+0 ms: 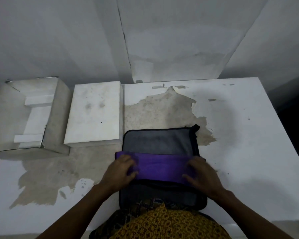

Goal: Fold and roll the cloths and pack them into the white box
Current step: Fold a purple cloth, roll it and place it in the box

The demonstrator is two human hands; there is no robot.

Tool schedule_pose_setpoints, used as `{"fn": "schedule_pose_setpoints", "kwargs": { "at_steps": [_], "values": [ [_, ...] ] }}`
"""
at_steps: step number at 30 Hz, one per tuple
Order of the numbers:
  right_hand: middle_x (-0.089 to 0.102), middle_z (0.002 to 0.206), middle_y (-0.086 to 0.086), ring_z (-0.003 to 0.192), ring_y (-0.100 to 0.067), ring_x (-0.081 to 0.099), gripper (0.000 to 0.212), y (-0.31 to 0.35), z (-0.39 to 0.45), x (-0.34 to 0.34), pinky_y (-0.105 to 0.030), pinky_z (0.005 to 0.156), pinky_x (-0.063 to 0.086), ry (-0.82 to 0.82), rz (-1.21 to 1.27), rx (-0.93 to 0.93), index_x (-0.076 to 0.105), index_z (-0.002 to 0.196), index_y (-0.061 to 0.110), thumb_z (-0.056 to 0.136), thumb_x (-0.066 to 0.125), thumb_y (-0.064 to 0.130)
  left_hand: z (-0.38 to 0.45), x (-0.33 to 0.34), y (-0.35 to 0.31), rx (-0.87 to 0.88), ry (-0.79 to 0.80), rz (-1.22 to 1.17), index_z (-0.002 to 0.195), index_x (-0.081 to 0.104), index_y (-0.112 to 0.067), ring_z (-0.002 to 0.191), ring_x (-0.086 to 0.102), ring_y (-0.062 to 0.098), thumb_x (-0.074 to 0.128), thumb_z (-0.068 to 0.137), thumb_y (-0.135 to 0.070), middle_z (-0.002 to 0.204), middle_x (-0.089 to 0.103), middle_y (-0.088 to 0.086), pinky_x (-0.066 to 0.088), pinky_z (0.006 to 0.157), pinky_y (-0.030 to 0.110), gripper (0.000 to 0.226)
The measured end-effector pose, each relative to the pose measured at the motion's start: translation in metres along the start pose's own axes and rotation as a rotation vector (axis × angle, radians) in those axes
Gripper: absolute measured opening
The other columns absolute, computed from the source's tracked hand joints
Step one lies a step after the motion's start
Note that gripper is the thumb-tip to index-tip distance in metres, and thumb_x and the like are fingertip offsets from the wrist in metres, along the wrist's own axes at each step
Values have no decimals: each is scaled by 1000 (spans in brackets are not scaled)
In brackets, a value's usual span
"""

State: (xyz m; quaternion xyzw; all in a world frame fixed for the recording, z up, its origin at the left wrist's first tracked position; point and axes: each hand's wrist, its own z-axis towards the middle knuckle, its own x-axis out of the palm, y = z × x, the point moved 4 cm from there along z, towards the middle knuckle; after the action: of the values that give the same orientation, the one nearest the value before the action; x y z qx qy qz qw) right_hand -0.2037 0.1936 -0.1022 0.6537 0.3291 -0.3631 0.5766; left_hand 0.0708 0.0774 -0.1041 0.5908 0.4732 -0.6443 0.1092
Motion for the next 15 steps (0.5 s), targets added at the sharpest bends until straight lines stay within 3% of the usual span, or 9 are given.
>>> {"fn": "schedule_pose_setpoints", "kwargs": {
  "at_steps": [3, 6, 9, 15],
  "values": [
    [59, 105, 1, 100, -16, 53, 43, -1, -6, 17, -22, 71, 43, 250, -63, -10, 65, 97, 15, 66, 80, 41, -1, 19, 2, 29, 270, 103, 110, 63, -15, 115, 45, 19, 74, 75, -35, 122, 52, 3, 45, 86, 30, 41],
    [54, 108, 4, 106, -14, 46, 33, -6, -11, 25, -21, 68, 37, 334, -136, 2, 64, 96, 18, 71, 74, 37, -2, 22, 7, 29, 271, 75, 97, 64, -16, 109, 43, 16, 75, 72, -21, 116, 51, 1, 44, 83, 30, 28],
    [54, 109, 4, 107, -14, 44, 24, -6, -13, 27, -22, 70, 40, 365, -156, -35, 66, 97, 18, 77, 69, 31, -2, 22, 11, 28, 270, -48, 83, 68, -13, 102, 44, 12, 76, 70, -11, 107, 53, -3, 44, 84, 32, 15],
    [61, 94, 2, 93, -14, 52, 13, -7, -17, 12, -32, 75, 49, 326, 38, -12, 66, 85, 15, 76, 68, 25, -7, 12, 14, -5, 235, -273, 74, 68, -5, 96, 56, 15, 78, 66, -1, 99, 58, -1, 47, 87, 30, 14]
  ]
}}
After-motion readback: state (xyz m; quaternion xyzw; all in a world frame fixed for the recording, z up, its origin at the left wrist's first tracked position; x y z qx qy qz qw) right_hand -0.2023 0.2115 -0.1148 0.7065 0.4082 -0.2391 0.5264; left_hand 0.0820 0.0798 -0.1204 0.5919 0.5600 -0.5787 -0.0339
